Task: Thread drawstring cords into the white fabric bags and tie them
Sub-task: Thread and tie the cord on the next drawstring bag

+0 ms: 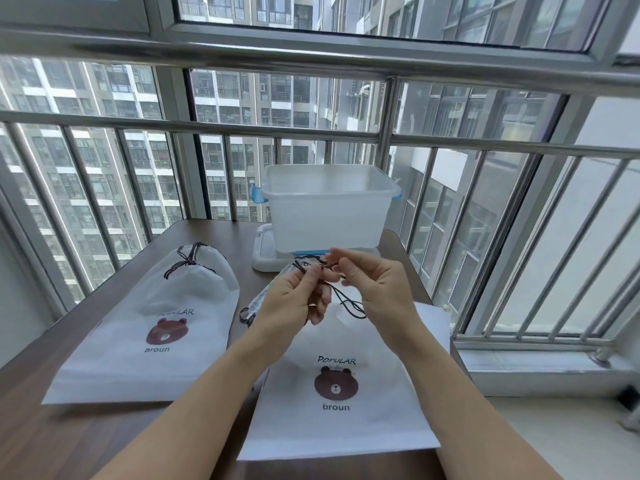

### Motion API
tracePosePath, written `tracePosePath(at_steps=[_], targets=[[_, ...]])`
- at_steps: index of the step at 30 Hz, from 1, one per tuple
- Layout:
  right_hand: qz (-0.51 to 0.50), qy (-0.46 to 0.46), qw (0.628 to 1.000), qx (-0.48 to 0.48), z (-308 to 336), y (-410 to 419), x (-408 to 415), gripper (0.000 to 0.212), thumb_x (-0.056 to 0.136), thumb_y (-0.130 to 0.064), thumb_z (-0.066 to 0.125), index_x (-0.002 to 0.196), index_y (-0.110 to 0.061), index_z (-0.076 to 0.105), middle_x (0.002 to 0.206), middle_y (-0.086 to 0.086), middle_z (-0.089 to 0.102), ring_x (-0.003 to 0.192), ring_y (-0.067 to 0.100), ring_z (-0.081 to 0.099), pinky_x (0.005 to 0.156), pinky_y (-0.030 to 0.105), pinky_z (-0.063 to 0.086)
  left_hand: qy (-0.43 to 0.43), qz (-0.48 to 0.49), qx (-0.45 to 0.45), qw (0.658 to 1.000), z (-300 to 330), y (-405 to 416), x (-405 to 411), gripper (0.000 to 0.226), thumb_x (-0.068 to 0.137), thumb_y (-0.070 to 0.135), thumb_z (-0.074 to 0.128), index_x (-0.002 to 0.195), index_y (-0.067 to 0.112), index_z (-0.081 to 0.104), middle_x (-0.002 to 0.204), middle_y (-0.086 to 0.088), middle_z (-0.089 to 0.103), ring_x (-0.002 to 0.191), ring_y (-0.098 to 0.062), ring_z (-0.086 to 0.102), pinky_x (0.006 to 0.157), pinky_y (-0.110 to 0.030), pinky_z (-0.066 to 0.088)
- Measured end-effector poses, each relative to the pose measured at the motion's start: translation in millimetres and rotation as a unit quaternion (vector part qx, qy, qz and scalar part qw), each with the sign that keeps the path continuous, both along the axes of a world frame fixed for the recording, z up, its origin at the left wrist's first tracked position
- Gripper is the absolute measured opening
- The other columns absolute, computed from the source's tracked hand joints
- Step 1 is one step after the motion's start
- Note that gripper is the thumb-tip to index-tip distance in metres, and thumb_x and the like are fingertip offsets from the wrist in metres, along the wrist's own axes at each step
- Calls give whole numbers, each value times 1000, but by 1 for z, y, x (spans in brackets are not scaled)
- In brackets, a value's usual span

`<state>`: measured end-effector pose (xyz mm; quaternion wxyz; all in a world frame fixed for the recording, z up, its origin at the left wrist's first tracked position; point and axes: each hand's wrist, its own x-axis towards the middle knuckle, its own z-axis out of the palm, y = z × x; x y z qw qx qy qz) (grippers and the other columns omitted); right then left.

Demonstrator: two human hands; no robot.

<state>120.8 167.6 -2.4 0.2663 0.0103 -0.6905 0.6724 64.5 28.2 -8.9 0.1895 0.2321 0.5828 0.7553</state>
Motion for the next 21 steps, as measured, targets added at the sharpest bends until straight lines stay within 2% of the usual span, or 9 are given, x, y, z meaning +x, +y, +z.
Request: tracePosePath(at_steps=[3,6,8,11,14,16,18,21], targets=[[-20,24,999,1,-1,1,-1,21,93,-2,69,109,-14,75,100,4,78,90,14,73,79,25,53,-13,-8,4,1000,-2,-2,-5,33,105,25,44,99,1,67,64,-6,59,52,-14,51,46,-21,41],[1,-17,1000,20,-1,-1,-2,23,93,-11,70,116,-18,71,102,1,77,89,10,73,80,21,54,-14,-39,12,999,-3,-2,-3,30,102,24,46,101,0,64,67,-7,61,55,-14,54,48,-22,43],[15,-38,999,26,-1,1,-1,15,95,-15,68,108,-11,75,90,1,78,83,10,71,77,20,53,-8,-49,6,999,-2,-2,-3,33,101,26,47,103,-3,62,66,-7,61,55,-15,55,48,-22,44],[24,-37,999,31,-1,3,1,16,94,-13,69,95,1,77,76,9,74,68,10,66,68,21,51,26,-50,-23,998,-2,-3,-1,36,102,26,45,98,-4,64,65,-6,60,54,-14,56,48,-22,45],[-19,-26,996,78,0,1,1,12,94,-9,70,87,-1,76,69,-4,73,63,3,66,62,14,48,32,-47,-36,998,-3,-2,0,37,102,29,45,94,2,68,67,-7,62,56,-15,56,50,-23,46],[-78,-19,990,118,-2,0,-1,17,97,-13,66,82,-13,72,69,-7,72,68,10,70,61,21,49,-1,-52,-27,998,-2,-1,0,37,104,29,43,99,4,71,68,-8,63,58,-16,57,52,-23,47],[-126,-20,981,144,-5,3,-4,22,101,-21,62,80,-18,67,69,-6,68,67,17,63,65,36,50,-49,-65,-8,997,-1,-2,-2,38,105,28,42,107,3,69,68,-9,62,56,-15,56,51,-22,46],[-145,-24,977,155,-7,4,-5,23,102,-27,60,83,-15,67,77,9,69,72,27,60,70,38,50,-107,-89,20,990,2,-6,-6,38,105,29,41,115,2,66,74,-10,69,58,-14,61,50,-20,48]])
